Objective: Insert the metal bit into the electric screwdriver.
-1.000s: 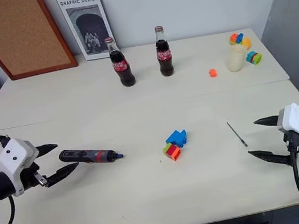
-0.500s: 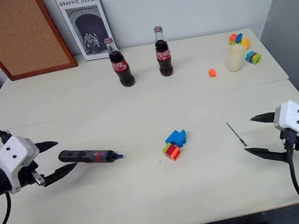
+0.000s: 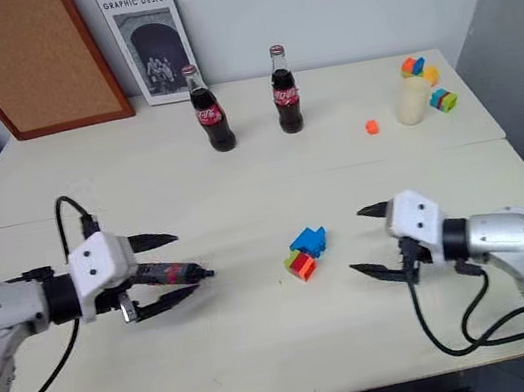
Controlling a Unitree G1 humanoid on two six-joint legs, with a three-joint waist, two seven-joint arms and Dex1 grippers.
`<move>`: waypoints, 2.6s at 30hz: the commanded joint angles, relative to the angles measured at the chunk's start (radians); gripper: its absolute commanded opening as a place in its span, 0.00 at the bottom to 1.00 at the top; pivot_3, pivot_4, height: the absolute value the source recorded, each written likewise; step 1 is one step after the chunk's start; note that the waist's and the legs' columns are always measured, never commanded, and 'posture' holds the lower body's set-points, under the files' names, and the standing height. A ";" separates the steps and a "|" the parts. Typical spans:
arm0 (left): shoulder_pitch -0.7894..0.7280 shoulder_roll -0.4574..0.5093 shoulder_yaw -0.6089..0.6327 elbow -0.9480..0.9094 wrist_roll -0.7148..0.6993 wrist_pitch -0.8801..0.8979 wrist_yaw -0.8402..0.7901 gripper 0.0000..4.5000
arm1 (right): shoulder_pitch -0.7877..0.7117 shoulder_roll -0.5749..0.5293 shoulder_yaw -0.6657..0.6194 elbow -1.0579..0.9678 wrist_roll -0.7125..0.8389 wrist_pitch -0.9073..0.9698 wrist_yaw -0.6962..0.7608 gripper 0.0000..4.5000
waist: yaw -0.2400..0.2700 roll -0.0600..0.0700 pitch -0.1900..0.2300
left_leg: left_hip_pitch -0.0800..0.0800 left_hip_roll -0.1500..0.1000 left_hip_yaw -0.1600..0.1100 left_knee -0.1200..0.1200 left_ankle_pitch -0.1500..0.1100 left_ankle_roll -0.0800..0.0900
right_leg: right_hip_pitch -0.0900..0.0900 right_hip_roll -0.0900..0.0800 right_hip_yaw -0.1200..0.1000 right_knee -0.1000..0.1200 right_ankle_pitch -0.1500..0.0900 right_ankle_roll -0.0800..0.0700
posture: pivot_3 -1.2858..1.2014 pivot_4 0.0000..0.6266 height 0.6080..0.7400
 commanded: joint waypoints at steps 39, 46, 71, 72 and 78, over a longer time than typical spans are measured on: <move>-0.082 -0.097 -0.187 0.032 0.094 -0.134 -0.028 1.00 | -0.290 0.334 0.285 0.393 -0.375 0.039 -0.068 0.59 | 0.000 0.001 0.000 | 0.000 0.000 -0.001 0.001 0.000 0.000 | -0.001 0.001 0.000 0.002 0.000 -0.001 | 0.52 0.24 1.00; -0.123 -0.131 -0.213 0.056 0.100 -0.138 -0.029 1.00 | -0.275 0.309 0.236 0.333 -0.374 0.074 -0.106 0.56 | 0.000 0.001 0.000 | -0.001 0.000 -0.001 0.001 0.000 0.000 | -0.001 0.001 0.000 0.002 0.000 0.000 | 0.52 0.24 1.00; -0.453 -0.525 -0.419 0.068 0.060 0.030 0.122 1.00 | -0.248 0.266 -0.453 0.723 -0.229 0.082 -0.587 0.63 | -0.004 0.003 0.000 | 0.000 -0.002 0.003 0.002 0.000 0.000 | 0.000 0.004 0.003 0.002 0.002 0.000 | 0.52 0.24 1.00; -0.455 -0.527 -0.424 0.073 0.066 0.024 0.121 1.00 | -0.242 0.272 -0.457 0.711 -0.221 0.089 -0.594 0.71 | -0.004 0.003 0.000 | 0.000 -0.002 0.003 0.001 0.000 0.000 | 0.000 0.004 0.003 0.002 0.002 0.000 | 0.52 0.24 1.00; -0.467 -0.534 -0.429 0.096 0.068 0.009 0.110 1.00 | -0.192 0.282 -0.476 0.584 -0.179 0.137 -0.620 0.99 | -0.002 0.003 0.000 | -0.001 -0.001 0.003 0.001 0.000 0.000 | 0.000 0.003 0.003 0.001 0.001 0.000 | 0.52 0.24 1.00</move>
